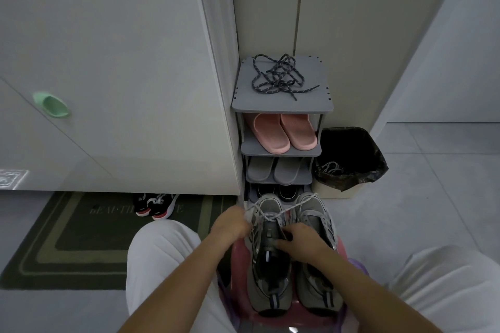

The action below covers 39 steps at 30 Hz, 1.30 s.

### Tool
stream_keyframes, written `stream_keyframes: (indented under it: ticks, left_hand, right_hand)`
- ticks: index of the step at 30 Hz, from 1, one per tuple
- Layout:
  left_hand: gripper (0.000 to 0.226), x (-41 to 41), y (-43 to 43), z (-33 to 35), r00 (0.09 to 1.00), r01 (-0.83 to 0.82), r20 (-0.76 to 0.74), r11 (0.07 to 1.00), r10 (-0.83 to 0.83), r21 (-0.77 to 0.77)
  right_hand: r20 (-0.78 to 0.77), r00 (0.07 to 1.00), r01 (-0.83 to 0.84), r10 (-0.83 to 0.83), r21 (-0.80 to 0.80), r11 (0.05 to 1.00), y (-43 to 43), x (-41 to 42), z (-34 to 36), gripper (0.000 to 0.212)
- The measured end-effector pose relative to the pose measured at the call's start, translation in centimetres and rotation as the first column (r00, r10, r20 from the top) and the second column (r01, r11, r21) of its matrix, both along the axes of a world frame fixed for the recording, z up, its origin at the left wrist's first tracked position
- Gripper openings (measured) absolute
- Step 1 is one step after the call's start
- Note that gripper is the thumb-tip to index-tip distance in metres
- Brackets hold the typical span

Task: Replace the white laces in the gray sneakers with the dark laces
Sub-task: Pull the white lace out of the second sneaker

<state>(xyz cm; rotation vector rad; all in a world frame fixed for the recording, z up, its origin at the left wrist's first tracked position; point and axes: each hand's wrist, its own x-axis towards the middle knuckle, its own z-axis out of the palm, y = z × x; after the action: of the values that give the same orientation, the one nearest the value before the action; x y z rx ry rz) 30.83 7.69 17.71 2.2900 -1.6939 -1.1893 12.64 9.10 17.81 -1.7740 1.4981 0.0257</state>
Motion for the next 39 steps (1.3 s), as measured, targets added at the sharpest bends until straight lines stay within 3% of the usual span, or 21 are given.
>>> stream_keyframes:
  ticks: [3,5,7,11,13,22,28,32,35,39]
  left_hand:
    - [0.043,-1.0,0.0,0.2,0.994,0.106,-0.016,0.980,-0.110,-0.167]
    - [0.045,-1.8,0.0,-0.1,0.976,0.217,0.012,0.957,-0.219,-0.190]
    - [0.038,-2.3,0.2,-0.5,0.951,0.306,0.082,0.939,-0.297,-0.158]
    - [0.026,-2.5,0.3,-0.6,0.955,0.278,0.154,0.948,-0.254,-0.156]
    - [0.026,-2.4,0.3,-0.7,0.956,0.273,0.155,0.947,-0.247,-0.172]
    - [0.027,-2.0,0.9,-0.3,0.968,0.252,0.053,0.957,-0.247,-0.145]
    - [0.019,-2.1,1.3,-0.5,0.968,0.249,0.027,0.943,-0.249,-0.223]
    - [0.026,-2.5,1.8,-0.9,0.988,0.095,-0.108,0.982,-0.113,-0.161]
    - [0.048,-2.8,1.7,-0.8,0.984,0.041,-0.165,0.989,-0.064,-0.140]
    - [0.057,-2.9,1.9,-1.2,0.980,0.003,-0.198,0.994,-0.025,-0.111]
  right_hand:
    - [0.000,0.998,0.064,-0.065,-0.197,0.978,-1.1,-0.2,0.8,0.030]
    - [-0.036,0.996,0.071,-0.086,-0.299,0.951,-1.8,-0.2,1.2,0.027]
    - [-0.082,0.996,0.001,-0.028,-0.310,0.951,-2.4,0.0,1.3,0.028]
    - [-0.319,0.929,-0.274,0.188,-0.251,0.928,-2.9,0.4,1.5,0.032]
    - [-0.388,0.901,-0.300,0.195,-0.232,0.925,-3.1,0.5,1.3,0.030]
    - [-0.301,0.947,-0.169,0.113,-0.166,0.972,-4.5,1.2,0.2,0.025]
    - [-0.203,0.979,-0.049,0.015,-0.165,0.985,-4.9,1.5,-0.8,0.016]
    - [-0.202,0.976,-0.122,0.077,-0.219,0.968,-4.7,1.5,-1.1,0.018]
    - [-0.230,0.964,-0.179,0.129,-0.209,0.961,-4.8,1.5,-1.2,0.021]
    - [-0.265,0.950,-0.219,0.162,-0.204,0.954,-5.5,1.6,-0.4,0.021]
